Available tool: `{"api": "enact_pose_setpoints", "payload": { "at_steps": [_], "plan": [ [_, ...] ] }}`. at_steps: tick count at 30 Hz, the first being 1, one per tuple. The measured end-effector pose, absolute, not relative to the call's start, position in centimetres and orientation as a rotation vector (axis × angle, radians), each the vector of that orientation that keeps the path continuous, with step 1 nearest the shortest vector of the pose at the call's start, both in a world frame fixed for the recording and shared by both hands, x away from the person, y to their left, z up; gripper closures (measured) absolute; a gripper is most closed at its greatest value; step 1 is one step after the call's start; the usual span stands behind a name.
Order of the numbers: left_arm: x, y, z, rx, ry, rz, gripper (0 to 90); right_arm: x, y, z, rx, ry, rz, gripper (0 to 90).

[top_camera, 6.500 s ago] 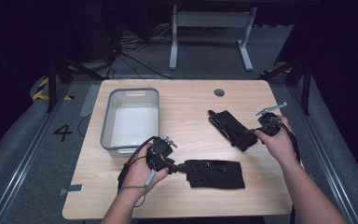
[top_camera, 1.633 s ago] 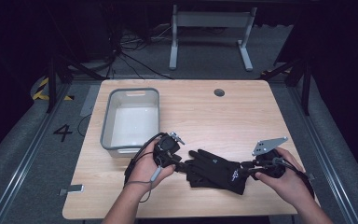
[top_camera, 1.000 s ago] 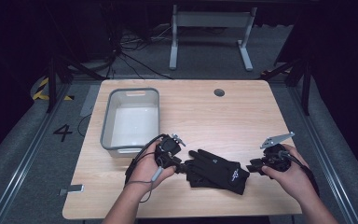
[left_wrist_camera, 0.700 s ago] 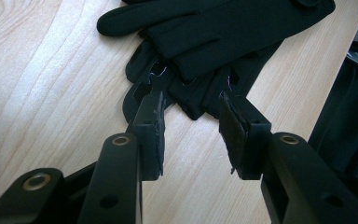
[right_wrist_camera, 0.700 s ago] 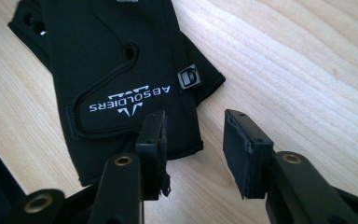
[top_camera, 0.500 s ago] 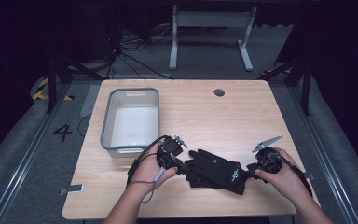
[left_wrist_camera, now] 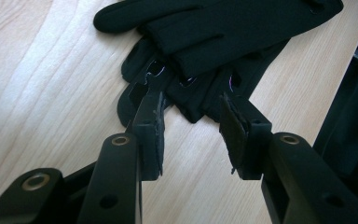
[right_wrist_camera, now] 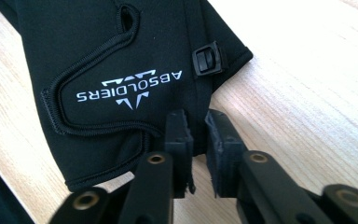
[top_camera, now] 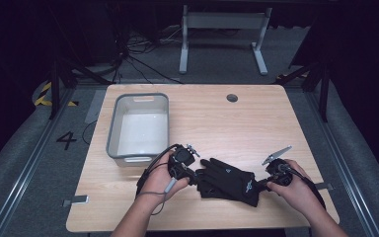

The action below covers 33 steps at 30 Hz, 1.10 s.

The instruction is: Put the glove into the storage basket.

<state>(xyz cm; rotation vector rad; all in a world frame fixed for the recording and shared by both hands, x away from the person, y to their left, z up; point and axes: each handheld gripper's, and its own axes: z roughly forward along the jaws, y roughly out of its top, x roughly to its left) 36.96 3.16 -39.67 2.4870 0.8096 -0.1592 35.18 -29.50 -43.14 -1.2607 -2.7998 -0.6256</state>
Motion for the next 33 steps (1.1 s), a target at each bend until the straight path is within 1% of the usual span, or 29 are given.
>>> {"api": "enact_pose_setpoints", "payload": {
  "at_steps": [5,13,22,26,33],
  "plan": [
    [36.9,1.9,-40.5,2.515,0.782,-0.172,61.5,35.1,-29.4,-43.1,-1.264,-2.811,-0.623,84.1],
    [37.0,0.5,-41.7,2.529,0.799,-0.181,60.9,35.0,-29.3,-43.1,-1.258,-2.827,-0.620,84.8],
    [37.5,0.0,-42.4,2.544,0.826,-0.173,56.9,34.9,-29.3,-43.1,-1.253,-2.838,-0.623,84.8],
    [37.5,-0.2,-42.3,2.524,0.808,-0.213,56.5,34.9,-29.2,-43.1,-1.255,-2.838,-0.626,84.8],
    [37.7,-0.5,-42.5,2.527,0.825,-0.221,55.3,34.8,-29.2,-43.1,-1.257,-2.846,-0.624,84.7]
  ]
}}
